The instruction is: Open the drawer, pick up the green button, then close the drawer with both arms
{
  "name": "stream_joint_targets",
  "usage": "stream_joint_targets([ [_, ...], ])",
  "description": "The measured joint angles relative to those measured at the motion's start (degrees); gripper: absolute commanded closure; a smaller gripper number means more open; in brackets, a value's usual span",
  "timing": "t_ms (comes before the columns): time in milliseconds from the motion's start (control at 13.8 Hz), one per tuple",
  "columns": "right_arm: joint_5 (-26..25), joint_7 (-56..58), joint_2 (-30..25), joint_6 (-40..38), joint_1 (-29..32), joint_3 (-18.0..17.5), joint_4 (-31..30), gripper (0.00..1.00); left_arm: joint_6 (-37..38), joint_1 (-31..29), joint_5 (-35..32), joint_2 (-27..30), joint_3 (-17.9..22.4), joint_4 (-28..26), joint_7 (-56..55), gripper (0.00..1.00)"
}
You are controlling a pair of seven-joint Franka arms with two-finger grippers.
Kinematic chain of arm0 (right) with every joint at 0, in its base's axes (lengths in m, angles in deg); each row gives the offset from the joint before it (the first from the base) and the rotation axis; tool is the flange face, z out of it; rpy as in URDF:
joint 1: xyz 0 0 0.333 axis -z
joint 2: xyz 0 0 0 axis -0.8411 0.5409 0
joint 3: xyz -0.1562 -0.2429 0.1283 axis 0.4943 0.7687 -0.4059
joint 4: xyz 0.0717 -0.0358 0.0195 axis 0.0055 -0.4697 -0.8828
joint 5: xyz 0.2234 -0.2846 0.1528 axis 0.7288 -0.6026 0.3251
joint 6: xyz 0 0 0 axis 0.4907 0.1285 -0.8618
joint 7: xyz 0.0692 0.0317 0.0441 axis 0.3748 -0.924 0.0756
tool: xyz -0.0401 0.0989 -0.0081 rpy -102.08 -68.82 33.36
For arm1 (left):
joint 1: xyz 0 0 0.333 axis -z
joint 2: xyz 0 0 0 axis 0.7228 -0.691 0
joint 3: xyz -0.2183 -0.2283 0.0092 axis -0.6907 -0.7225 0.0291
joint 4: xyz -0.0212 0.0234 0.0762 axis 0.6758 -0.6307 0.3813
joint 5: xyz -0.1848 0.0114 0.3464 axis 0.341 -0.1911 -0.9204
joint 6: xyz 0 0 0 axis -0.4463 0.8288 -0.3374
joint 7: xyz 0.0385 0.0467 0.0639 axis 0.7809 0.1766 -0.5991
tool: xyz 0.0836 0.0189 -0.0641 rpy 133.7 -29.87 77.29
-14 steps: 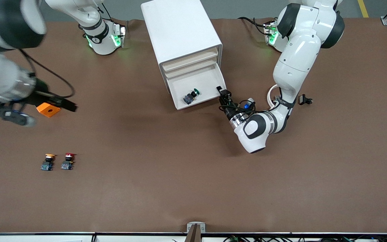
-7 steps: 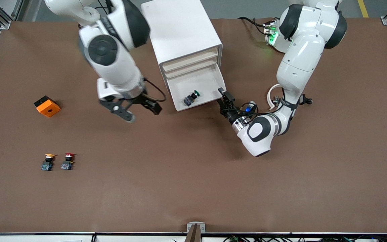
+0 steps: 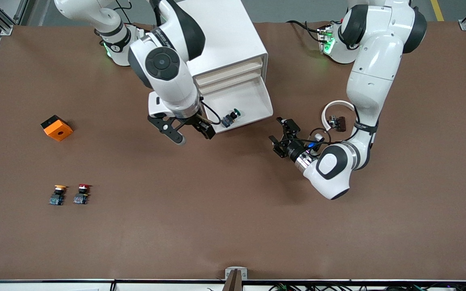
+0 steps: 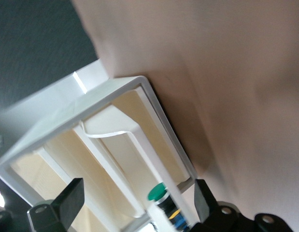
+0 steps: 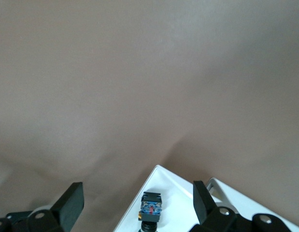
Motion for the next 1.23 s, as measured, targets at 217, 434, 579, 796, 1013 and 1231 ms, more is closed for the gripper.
stream_joint_targets([
  [217,0.00,-5.21,1.86,1.56,-2.61,0.02,-1.33,0.00,-0.72,0.04,-4.99,3.40,0.18,0.43,17.11,0.00],
  [434,-0.01,-7.38,4.02,2.99,-4.85,0.06,-1.47,0.00,-5.23,0.10,-12.68,7.76,0.22,0.68,33.44,0.00],
  [579,-0.01,-7.73,5.32,6.25,-6.29,0.07,-2.74,0.00,-10.33,0.39,-18.32,10.38,0.15,0.66,40.69,0.00],
  [796,-0.04,-7.77,6.94,9.28,-7.78,0.10,-4.90,0.00,-21.49,1.36,-25.21,12.22,-0.01,0.62,45.09,0.00],
  [1013,-0.06,-7.77,8.81,10.06,-8.74,0.11,-5.20,0.00,-31.80,2.75,-27.31,12.38,-0.03,0.56,45.49,0.00],
  [1231,-0.07,-7.76,9.70,10.13,-9.19,0.12,-5.21,0.00,-42.44,2.84,-28.14,12.27,0.06,0.13,45.60,0.00],
])
